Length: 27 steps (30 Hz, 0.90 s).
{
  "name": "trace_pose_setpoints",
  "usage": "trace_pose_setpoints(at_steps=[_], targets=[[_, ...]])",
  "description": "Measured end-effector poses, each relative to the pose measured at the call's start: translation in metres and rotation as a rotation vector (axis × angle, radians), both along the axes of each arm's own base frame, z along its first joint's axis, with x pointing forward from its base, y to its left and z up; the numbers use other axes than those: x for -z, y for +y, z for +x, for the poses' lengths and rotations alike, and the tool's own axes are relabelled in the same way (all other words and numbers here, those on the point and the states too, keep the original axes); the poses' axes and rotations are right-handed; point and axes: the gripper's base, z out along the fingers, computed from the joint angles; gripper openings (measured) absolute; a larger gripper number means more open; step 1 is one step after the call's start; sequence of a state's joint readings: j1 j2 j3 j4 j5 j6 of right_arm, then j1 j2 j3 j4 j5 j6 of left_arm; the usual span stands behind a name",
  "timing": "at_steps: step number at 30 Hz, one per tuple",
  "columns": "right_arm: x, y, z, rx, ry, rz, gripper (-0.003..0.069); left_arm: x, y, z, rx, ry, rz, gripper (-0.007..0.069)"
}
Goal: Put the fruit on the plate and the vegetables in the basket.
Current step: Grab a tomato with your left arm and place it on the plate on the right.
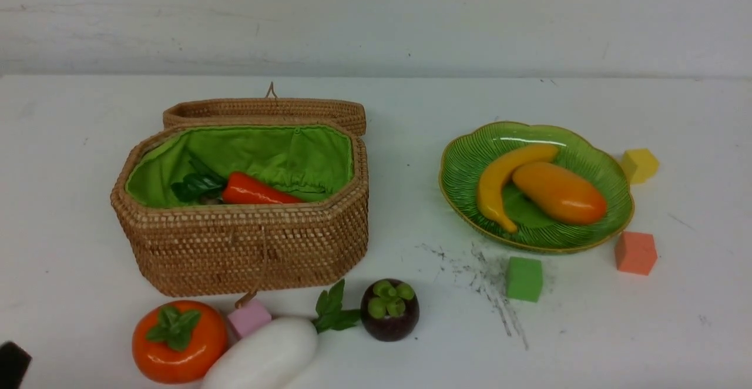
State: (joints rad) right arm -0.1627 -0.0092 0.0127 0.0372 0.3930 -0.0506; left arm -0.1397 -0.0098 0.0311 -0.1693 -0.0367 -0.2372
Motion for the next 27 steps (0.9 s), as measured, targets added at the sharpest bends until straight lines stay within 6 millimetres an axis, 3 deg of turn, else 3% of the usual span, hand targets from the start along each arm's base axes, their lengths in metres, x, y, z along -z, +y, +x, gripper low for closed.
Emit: trace_pose_setpoints(at_steps=[6,8,11,12,18,22,25,27], targets=[[0.0,0.0,0.0,0.0,0.0,0.0,0.0057,-0.03,0.01,-0.007,-0.06,-0.32,-0.197,0.0239],[0.0,0.0,0.0,0.0,0.0,0.0,0.0059,-0.035,0.011,-0.009,-0.058,-0.335,-0.217,0.0239],[0.0,0.0,0.0,0.0,0.0,0.0,0.0067,-0.069,0.011,-0.018,-0.042,-0.414,-0.236,0.0239],[0.0,0.0,0.0,0.0,0.0,0.0,0.0067,-0.071,0.011,-0.019,-0.041,-0.419,-0.236,0.0239],[0.0,0.0,0.0,0.0,0.0,0.0,0.0078,-0.151,0.012,-0.047,-0.023,-0.548,-0.165,0.0239],[0.0,0.0,0.0,0.0,-0.001,0.0,0.0083,-0.189,0.004,-0.035,0.03,-0.366,-0.116,0.0239],[0.0,0.0,0.0,0.0,-0.001,0.0,0.0087,-0.192,-0.005,-0.011,0.076,-0.11,-0.063,0.0239],[0.0,0.0,0.0,0.0,-0.001,0.0,0.009,-0.179,-0.012,0.014,0.109,0.131,-0.019,0.0239]])
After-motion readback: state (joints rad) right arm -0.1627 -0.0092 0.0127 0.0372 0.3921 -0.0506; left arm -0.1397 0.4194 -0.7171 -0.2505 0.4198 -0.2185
